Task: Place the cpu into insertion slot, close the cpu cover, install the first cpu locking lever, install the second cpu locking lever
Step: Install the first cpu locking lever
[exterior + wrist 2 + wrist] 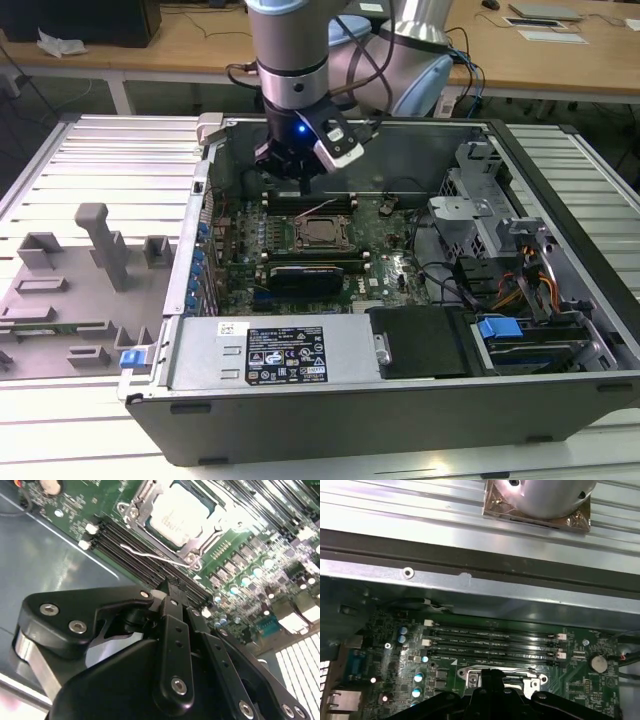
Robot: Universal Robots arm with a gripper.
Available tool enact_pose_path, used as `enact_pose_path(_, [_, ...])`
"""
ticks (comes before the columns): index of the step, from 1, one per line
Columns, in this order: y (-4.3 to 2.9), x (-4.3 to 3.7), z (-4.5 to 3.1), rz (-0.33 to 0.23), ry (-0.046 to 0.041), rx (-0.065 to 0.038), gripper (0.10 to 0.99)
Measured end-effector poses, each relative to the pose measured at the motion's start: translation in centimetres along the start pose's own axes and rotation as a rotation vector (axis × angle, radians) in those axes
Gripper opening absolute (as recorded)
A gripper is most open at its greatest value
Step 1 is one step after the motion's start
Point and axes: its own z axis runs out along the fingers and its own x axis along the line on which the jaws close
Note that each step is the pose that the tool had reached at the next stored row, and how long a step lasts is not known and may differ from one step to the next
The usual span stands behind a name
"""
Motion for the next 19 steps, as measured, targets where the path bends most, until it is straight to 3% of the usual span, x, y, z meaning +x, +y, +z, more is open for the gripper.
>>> enact_pose_path(2, [-0.01, 0.12, 0.09, -0.006, -0.0309, 0.003, 0.106])
enact_pose_path(5, [-0.01, 0.17, 0.13, -0.012, -0.0654, 0.007, 0.106])
enact_pose_path(6, [-0.01, 0.19, 0.2, -0.014, -0.0731, 0.007, 0.106])
enact_pose_path(13, [-0.24, 0.24, 1.34, 0.064, -0.0901, 0.02, 0.106])
enact_pose_path(19, [-0.25, -0.17, 1.82, 0.085, -0.0939, 0.024, 0.106])
